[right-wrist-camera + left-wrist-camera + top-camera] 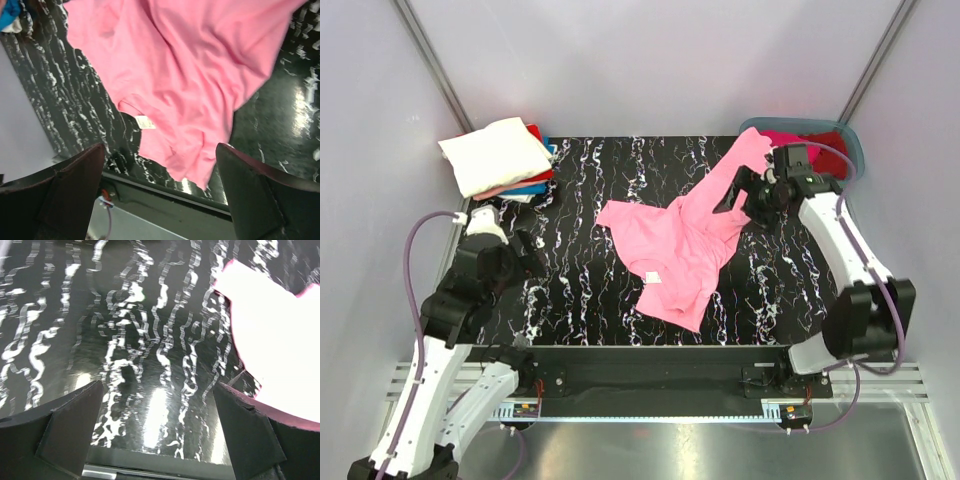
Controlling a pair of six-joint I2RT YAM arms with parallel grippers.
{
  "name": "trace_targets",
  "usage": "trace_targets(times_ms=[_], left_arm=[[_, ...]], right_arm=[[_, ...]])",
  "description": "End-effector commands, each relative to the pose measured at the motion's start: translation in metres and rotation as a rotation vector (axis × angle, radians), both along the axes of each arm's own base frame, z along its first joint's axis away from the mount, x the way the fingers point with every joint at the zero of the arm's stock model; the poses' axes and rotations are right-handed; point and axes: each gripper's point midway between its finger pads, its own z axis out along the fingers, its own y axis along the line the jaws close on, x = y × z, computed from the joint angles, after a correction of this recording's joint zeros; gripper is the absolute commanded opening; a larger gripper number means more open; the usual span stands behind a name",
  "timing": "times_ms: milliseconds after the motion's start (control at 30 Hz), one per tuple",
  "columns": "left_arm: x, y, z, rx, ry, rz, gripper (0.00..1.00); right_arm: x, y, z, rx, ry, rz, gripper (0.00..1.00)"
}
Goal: Fold and stack the t-shirts
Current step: Move the tshirt to the center of the board
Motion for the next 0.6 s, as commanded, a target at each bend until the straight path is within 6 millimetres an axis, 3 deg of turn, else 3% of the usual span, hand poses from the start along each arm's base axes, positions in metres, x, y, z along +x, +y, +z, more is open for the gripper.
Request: trace_targets(times_ms=[0,67,100,167,200,267,300,433,467,500,567], left_arm=[[0.012,-0.032,-0.002,-0.048,0.011,-0.165,0.99],[0.009,-0.044,-0.006,-0.052,0.037,-0.212,0.99],[0.008,-0.047,-0.007,-0.062,0.043,-0.210,0.99],[0.008,-0.061,-0.013,-0.084,0.073,-0.235,0.99],[0.010,-0.071,-0.019,-0.130,0.093,-0.237,0.99],[0.016,-0.085,-0.032,-0.157,0.140,-0.247,0.99],[0.024,-0.094,-0.033,-0.195,0.127,-0.246,0.99],[0.052,-0.121,-0.042,-0.259,0.124,-0.273,0.99],[0.061,-0.125,-0.054,-0.248,0.163,-0.263,0.99],[0.069,-0.132,-0.053,-0.267,0.160,-0.265,0.98],[0.078,-0.144,-0.066,-0.278,0.210,-0.272,0.92]], right_arm=[[-0.024,-0.028,0.033,-0.123,-0.143,-0.059,1.00],[-0.039,-0.029,0.029,-0.120,-0.142,-0.052,1.00],[-0.050,-0.031,0.010,-0.128,-0.101,-0.049,1.00],[-0.063,-0.030,-0.001,-0.112,-0.089,-0.047,1.00],[-0.072,-0.030,-0.019,-0.113,-0.051,-0.048,1.00],[-0.086,-0.025,-0.029,-0.079,-0.027,-0.038,1.00],[-0.095,-0.022,-0.043,-0.057,0.005,-0.038,1.00],[-0.127,-0.003,-0.045,0.021,-0.022,0.015,0.99],[-0.131,-0.004,-0.047,0.003,-0.027,0.011,1.00],[-0.143,-0.002,-0.052,-0.008,-0.009,0.025,1.00],[-0.151,-0.005,-0.050,-0.012,-0.028,0.015,1.00]])
